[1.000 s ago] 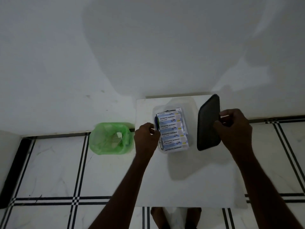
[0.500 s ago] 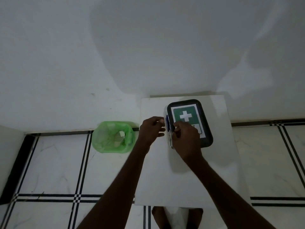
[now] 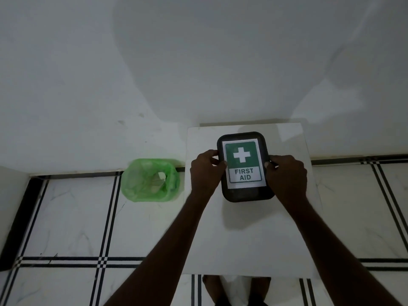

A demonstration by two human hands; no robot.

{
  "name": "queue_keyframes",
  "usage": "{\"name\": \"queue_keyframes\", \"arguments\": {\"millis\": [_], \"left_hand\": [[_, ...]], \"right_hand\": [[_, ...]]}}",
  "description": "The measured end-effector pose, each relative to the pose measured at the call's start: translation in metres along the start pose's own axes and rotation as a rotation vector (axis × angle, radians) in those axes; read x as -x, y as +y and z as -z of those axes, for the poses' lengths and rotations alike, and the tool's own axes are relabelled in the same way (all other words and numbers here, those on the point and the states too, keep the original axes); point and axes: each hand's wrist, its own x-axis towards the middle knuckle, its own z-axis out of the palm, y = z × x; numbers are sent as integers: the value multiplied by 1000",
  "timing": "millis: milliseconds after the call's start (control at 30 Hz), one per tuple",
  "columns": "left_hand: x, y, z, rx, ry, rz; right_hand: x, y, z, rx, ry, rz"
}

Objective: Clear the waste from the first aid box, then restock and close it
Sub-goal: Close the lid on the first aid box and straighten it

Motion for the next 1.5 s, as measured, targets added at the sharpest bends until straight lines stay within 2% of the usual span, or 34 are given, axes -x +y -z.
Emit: {"name": "queue_keyframes", "arguments": {"millis": [133, 333, 433, 633, 733, 900, 1000, 1133, 1300, 1367, 1467, 1500], "left_hand": [[-2, 1, 2, 16, -23, -20], [-6, 6, 4, 125, -63, 150], [-8, 4, 4, 182, -97, 190], [-9, 5, -2, 178, -67, 208], [0, 3, -1, 198, -88, 217], [45, -16, -2, 277, -243, 398], [57, -25, -7, 435, -181, 477], [54, -25, -13, 514, -120, 495], [55, -24, -14, 496, -101, 481], [52, -23, -9, 461, -182, 476], [34, -20, 4, 286, -317, 436], [25, -17, 7, 253, -335, 413]], "right_hand": [[-4, 2, 0, -25, 16, -25], [-21, 9, -1, -123, -177, -199], [-25, 8, -5, -123, -195, -241], [-28, 14, -3, -247, -254, -325], [-20, 21, 5, -401, -321, -389], [17, 38, 24, -662, -554, -622], [26, 41, 23, -852, -545, -694], [25, 39, 17, -840, -486, -710], [26, 35, 15, -811, -459, -733], [20, 35, 19, -730, -536, -700], [-1, 27, 28, -509, -725, -593], [-11, 23, 31, -456, -732, -546]]}}
